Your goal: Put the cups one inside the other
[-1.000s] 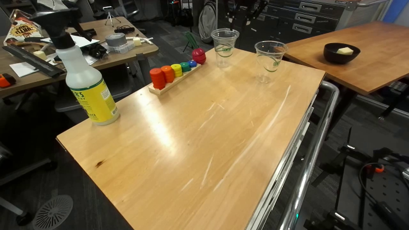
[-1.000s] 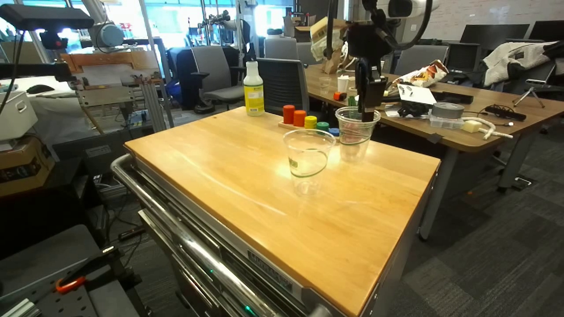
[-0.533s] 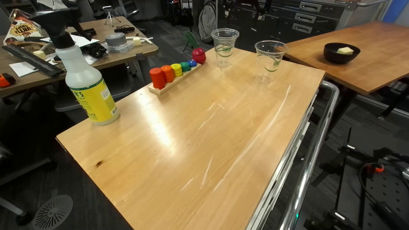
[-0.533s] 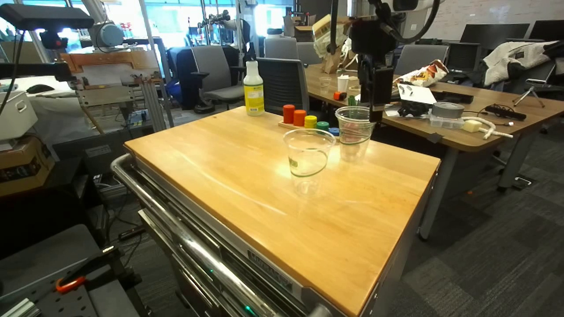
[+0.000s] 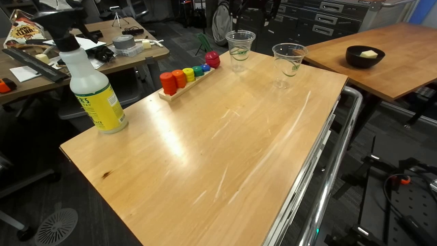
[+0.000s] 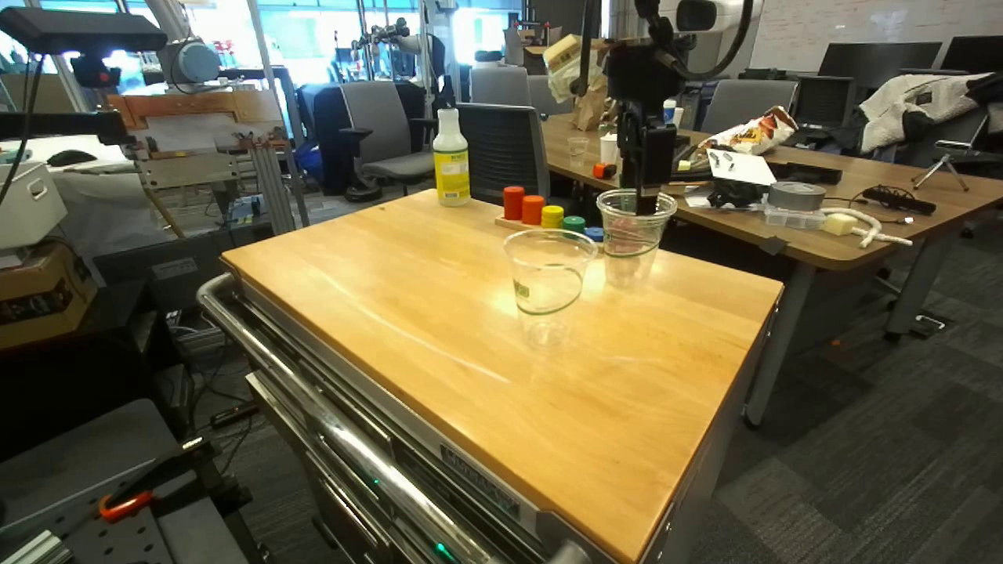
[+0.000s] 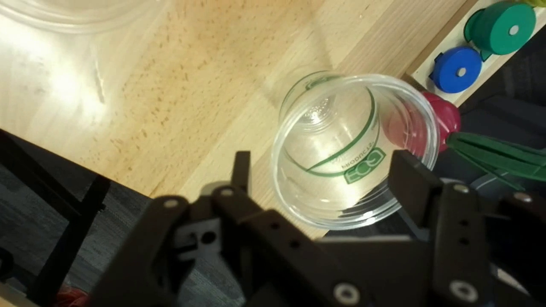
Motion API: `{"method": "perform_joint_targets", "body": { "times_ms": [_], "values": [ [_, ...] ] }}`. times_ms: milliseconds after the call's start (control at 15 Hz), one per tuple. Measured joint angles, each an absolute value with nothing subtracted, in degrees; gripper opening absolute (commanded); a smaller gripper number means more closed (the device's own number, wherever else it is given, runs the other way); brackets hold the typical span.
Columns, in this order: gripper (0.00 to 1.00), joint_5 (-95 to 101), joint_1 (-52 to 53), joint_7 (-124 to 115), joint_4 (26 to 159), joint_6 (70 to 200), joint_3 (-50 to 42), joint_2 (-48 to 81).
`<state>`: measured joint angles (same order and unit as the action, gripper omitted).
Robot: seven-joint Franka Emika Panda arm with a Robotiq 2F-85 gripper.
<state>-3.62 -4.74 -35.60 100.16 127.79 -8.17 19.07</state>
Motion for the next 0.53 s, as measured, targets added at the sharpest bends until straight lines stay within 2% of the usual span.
{"method": "perform_joint_targets", "body": {
  "times_ms": [333,467,533],
  "values": [
    [0.11,-3.6,-4.2,-35.6,96.2,123.1,-8.0,23.2],
    [0.01,-3.6,-4.2,-35.6,95.2,121.5,-8.0,24.7],
    [0.01,-3.7,-4.3,-35.6,94.9,120.9,-8.0,25.2]
  ]
}}
